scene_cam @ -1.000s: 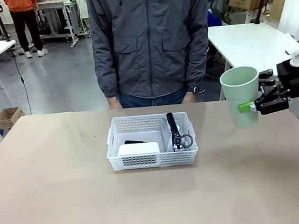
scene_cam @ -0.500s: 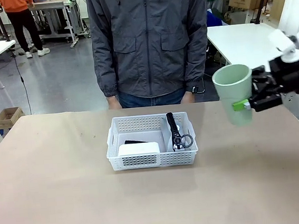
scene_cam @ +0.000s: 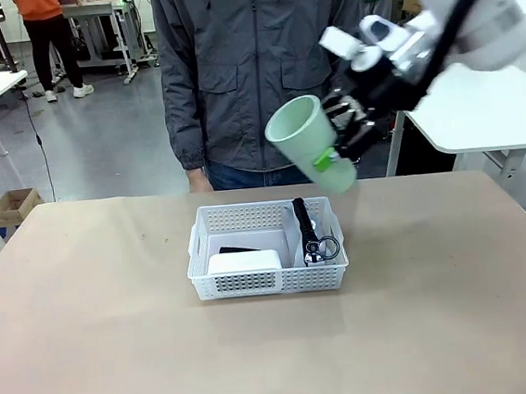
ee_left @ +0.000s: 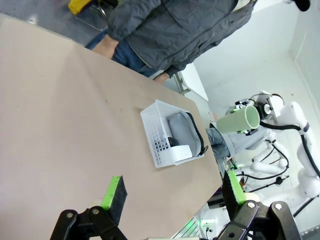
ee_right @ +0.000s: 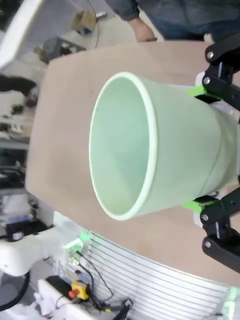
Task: Efficiently arrange items inside the basket to fit them all.
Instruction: Pick up the Reusable plastic cup and place it inside the Organizing basket.
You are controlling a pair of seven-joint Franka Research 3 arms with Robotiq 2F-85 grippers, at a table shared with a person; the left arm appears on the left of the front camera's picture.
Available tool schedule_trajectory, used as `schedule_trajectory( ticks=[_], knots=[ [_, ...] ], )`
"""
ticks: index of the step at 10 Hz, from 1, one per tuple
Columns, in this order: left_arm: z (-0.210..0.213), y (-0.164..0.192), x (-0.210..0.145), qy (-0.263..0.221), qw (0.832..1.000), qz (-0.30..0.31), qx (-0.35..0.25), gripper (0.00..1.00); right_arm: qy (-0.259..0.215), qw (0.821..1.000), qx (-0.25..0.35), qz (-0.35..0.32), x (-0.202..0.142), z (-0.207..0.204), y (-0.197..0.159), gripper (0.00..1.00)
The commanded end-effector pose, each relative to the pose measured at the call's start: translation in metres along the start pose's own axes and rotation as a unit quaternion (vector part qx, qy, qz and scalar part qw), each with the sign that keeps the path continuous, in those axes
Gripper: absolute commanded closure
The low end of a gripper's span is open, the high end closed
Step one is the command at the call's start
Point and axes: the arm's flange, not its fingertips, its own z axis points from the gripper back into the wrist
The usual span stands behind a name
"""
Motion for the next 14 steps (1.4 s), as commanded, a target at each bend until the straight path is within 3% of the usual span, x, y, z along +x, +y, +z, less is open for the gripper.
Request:
schedule_trajectory(
  ticks=[1, 4, 6, 10, 14],
  knots=[
    [0.004, -0.001, -0.001, 0.003, 1.000, -0.006, -0.004, 0.00, 0.053, 0.997, 0.045, -0.021, 0.020, -0.034, -0.040, 0.14],
    [0.004, -0.001, -0.001, 0.003, 1.000, -0.006, -0.004, 0.00, 0.088, 0.992, 0.052, -0.069, 0.036, -0.108, -0.070, 0.14],
    [0.004, -0.001, -0.001, 0.003, 1.000, -0.006, -0.004, 0.00, 0.162, 0.982, 0.009, -0.094, 0.037, -0.154, -0.080, 0.14],
    [0.004, -0.001, -0.001, 0.003, 1.000, -0.006, -0.004, 0.00, 0.209, 0.970, 0.014, -0.122, 0.023, -0.184, -0.104, 0.14],
    [0.004, -0.001, -0.001, 0.003, 1.000, -0.006, -0.004, 0.00, 0.250, 0.961, 0.021, -0.117, 0.017, -0.203, -0.106, 0.14]
  ],
)
